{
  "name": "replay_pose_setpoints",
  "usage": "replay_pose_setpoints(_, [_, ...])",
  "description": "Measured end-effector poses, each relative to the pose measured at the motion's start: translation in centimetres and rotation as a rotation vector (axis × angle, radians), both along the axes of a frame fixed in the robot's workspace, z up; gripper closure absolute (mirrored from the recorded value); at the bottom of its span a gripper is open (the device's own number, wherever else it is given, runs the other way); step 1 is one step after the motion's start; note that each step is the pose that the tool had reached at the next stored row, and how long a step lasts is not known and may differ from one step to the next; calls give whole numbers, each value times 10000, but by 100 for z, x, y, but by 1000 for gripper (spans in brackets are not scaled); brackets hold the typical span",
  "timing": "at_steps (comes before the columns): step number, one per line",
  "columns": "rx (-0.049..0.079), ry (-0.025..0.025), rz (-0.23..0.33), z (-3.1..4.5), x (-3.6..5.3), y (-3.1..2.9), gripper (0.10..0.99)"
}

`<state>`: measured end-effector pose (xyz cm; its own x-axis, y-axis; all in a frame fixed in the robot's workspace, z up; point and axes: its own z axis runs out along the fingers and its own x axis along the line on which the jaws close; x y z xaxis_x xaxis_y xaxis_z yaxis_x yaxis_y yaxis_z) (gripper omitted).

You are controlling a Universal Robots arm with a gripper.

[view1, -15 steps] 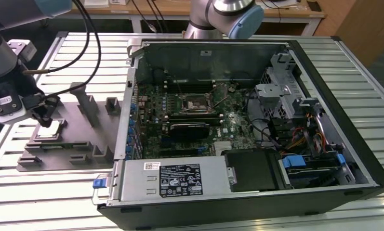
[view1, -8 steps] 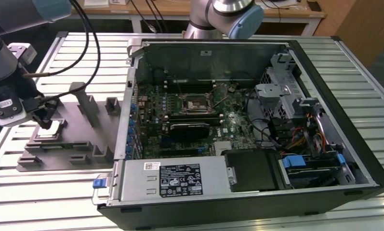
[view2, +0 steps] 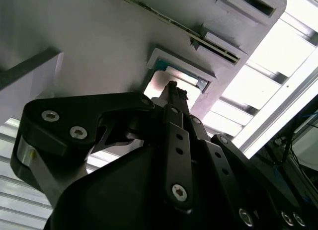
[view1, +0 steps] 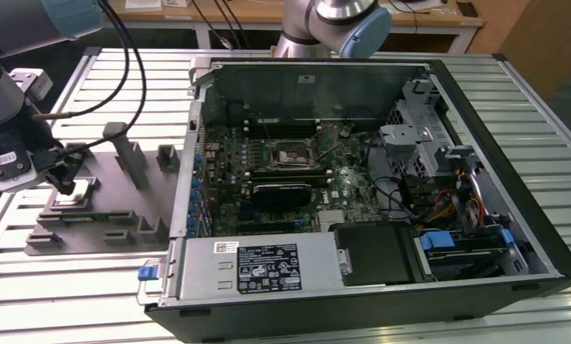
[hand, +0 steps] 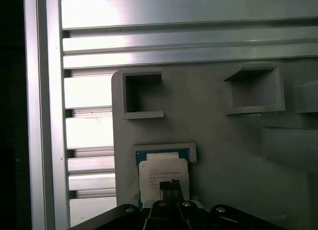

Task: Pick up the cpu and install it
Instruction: 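Pick up the cpu and move it towards the insertion slot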

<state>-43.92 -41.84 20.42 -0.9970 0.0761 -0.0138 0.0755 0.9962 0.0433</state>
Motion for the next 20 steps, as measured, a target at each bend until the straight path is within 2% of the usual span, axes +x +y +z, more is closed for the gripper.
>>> replay_pose_setpoints(9, [-1,1,0,0,-2,1,973])
replay_pose_setpoints(10, [-1,1,-1,0,-2,1,925])
replay_pose_setpoints(11, [-1,1,-1,0,-2,0,925])
replay_pose_setpoints(13, [0,0,-1,0,-2,1,796])
replay_pose_setpoints(14, [-1,1,0,0,-2,0,796])
replay_pose_setpoints(16, [0,0,-1,0,-2,1,675])
replay_pose_setpoints(17, [-1,1,0,0,-2,0,675])
replay_pose_setpoints(19, [-1,1,0,0,-2,0,561])
replay_pose_setpoints(20, [-1,0,-1,0,-2,0,561])
